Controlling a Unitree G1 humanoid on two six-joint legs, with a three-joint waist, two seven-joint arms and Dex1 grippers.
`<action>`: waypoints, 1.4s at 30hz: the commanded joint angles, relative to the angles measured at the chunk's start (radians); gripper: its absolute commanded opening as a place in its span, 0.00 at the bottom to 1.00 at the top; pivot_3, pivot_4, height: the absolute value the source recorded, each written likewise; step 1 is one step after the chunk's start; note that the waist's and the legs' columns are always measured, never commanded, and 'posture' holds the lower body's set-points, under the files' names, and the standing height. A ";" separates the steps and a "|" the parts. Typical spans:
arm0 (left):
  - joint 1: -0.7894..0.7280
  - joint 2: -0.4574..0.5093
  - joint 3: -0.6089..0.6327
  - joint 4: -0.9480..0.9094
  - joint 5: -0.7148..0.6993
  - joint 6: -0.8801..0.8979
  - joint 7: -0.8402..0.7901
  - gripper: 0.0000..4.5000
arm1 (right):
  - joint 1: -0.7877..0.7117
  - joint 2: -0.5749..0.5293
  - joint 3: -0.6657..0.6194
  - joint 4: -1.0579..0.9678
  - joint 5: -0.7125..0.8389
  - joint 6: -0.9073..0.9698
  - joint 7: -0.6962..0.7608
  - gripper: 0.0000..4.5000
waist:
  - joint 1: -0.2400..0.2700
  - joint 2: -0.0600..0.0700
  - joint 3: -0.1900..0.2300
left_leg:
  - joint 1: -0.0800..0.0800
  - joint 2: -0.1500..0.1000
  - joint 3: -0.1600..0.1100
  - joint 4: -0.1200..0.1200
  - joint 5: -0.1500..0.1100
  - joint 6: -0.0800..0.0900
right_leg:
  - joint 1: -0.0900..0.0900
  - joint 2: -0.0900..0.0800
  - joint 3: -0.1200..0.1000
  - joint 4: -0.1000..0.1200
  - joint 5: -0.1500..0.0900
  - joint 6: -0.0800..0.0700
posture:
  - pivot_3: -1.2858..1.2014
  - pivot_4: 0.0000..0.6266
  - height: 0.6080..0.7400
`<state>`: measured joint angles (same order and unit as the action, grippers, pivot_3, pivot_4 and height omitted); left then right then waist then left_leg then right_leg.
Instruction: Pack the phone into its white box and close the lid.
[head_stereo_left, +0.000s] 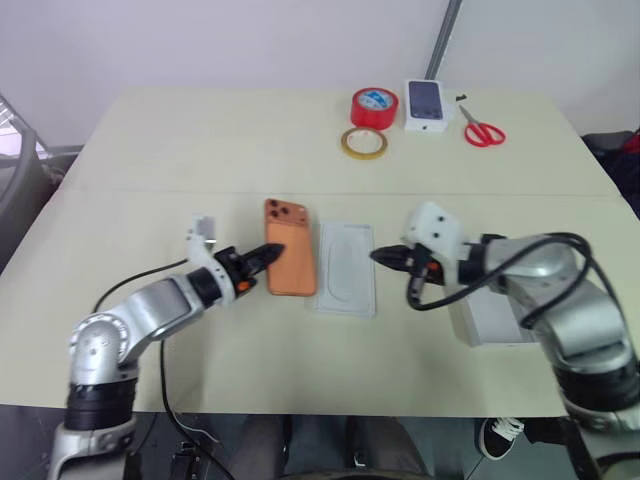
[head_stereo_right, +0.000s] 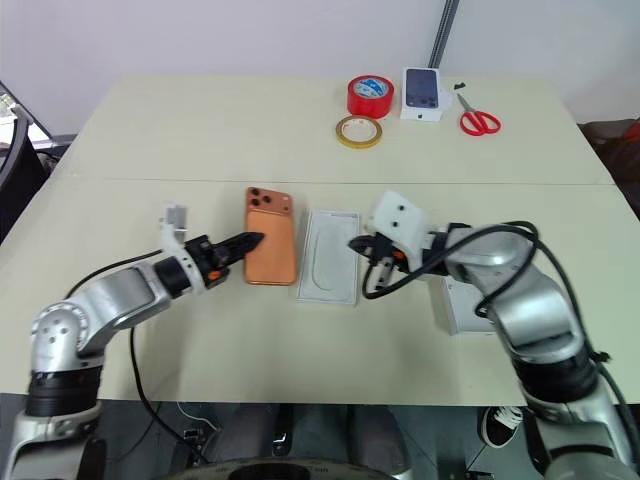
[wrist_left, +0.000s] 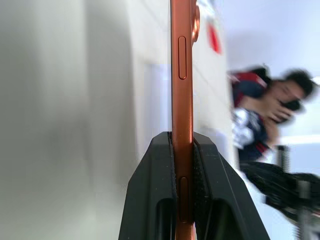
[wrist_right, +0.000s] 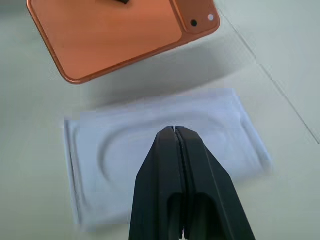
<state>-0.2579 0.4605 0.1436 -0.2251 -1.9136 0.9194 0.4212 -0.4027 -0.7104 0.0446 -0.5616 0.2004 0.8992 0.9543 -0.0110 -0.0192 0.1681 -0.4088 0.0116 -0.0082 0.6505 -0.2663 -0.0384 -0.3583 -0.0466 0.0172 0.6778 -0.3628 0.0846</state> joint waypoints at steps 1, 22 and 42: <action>-0.074 -0.058 -0.071 0.050 0.048 -0.012 -0.034 0.01 | 0.095 -0.057 -0.115 -0.054 0.035 -0.005 -0.010 0.00 | -0.002 0.000 0.000 | 0.001 0.000 0.000 0.000 0.000 0.000 | 0.000 0.001 0.001 0.000 0.000 0.000 | 0.52 0.24 1.00; -0.190 -0.095 -0.109 0.142 0.311 0.127 -0.204 0.74 | 0.182 -0.141 -0.110 -0.044 0.056 -0.027 -0.147 0.00 | -0.004 0.000 0.001 | 0.001 0.001 0.001 0.001 0.004 -0.006 | 0.001 0.003 0.002 0.001 0.000 0.000 | 0.52 0.24 1.00; -0.107 0.197 -0.234 -0.092 1.063 -0.085 -0.757 0.01 | -0.092 0.007 0.154 0.068 -0.061 -0.024 -0.271 0.00 | -0.005 0.001 0.003 | 0.000 0.001 0.001 0.000 0.003 -0.005 | -0.001 0.002 0.002 0.000 0.000 0.000 | 0.52 0.24 1.00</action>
<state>-0.3744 0.6434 -0.1295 -0.2860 -0.8857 0.8813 -0.2888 -0.4631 -0.7218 0.2268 -0.4391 0.1087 0.8699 0.6820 -0.0160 -0.0184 0.1711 -0.4088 0.0128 -0.0074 0.6498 -0.2632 -0.0434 -0.3595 -0.0442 0.0189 0.6781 -0.3628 0.0847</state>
